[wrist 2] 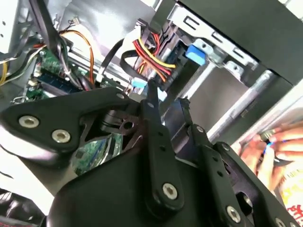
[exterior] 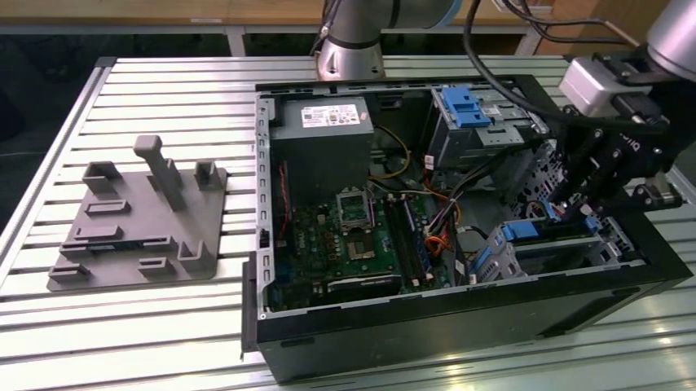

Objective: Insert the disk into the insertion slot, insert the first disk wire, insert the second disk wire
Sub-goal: 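Insert the second disk wire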

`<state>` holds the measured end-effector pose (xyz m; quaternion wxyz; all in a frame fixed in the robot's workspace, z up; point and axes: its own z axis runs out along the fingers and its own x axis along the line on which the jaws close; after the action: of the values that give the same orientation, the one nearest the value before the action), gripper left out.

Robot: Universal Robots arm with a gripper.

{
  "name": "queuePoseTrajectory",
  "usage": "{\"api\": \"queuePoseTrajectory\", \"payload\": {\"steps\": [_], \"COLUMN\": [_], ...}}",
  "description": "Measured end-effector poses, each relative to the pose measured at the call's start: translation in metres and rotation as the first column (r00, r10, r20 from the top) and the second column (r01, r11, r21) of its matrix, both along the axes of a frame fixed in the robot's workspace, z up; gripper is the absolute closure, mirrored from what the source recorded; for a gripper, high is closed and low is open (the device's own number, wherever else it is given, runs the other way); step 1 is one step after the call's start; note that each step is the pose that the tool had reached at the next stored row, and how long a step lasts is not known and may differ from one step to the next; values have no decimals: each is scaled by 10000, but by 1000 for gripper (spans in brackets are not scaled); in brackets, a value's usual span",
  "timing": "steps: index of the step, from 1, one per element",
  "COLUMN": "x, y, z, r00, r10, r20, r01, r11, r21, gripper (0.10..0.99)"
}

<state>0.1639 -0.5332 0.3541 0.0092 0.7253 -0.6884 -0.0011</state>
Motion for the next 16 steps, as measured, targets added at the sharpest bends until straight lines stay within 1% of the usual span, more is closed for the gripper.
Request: {"api": "queuePoseTrajectory", "payload": {"steps": [4,6,8,9,10,11,13,14,15,16], "x": [-19,-53,-84,-102,-113,-113,-113,-113,-113,-113], "y": [0,3,10,15,19,18,18,18,19,18], "z": [181,256,303,306,307,307,307,307,307,307], "r00": [10000,10000,9999,9999,9999,9999,9999,9999,9999,9999], "r10": [-4,-25,-39,-43,-45,-45,-44,-43,-44,-44], "r20": [7,46,114,143,152,152,153,153,153,153], "r01": [4,25,39,43,45,45,45,44,44,44], "r11": [10000,10000,10000,10000,10000,10000,10000,10000,10000,10000], "r21": [-1,-2,-2,1,-8,-12,-21,-26,-31,-34], "gripper": [745,745,745,761,824,824,945,945,980,980]}}
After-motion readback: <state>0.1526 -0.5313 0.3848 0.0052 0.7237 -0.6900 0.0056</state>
